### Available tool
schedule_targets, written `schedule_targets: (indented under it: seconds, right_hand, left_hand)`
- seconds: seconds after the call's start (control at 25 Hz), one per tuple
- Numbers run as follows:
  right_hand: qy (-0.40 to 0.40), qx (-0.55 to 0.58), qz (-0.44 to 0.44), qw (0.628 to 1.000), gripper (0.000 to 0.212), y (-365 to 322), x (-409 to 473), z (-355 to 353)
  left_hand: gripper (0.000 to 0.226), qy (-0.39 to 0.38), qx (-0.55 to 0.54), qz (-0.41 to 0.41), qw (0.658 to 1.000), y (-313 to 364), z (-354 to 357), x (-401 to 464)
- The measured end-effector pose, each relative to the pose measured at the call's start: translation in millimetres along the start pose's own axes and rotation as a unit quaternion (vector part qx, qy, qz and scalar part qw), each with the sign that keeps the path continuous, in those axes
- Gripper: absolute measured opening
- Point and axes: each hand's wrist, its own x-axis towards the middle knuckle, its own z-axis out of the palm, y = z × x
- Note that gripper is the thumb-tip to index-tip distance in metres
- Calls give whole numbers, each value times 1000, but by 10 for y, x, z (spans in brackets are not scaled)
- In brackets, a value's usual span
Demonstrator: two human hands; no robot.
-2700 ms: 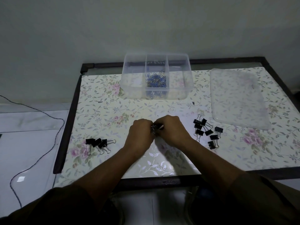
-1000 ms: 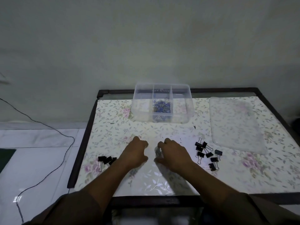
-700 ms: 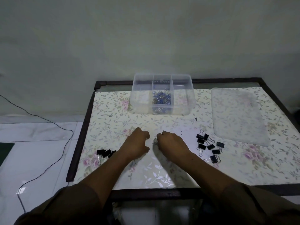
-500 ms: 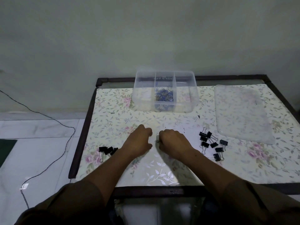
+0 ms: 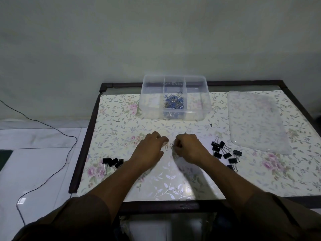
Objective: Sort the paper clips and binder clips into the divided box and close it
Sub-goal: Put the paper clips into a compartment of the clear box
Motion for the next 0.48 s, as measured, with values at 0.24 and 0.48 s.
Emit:
schedule_targets:
  seconds: [0.24,0.48]
  right_hand:
    - [-22,74,53,996,11,135,-70,-258]
    - [-18,79,44,996,9,139,-88,-266]
  left_hand:
    - [22,31,173,91,980,55,-2,183]
    - [14,-4,173,91,981,141,14,132]
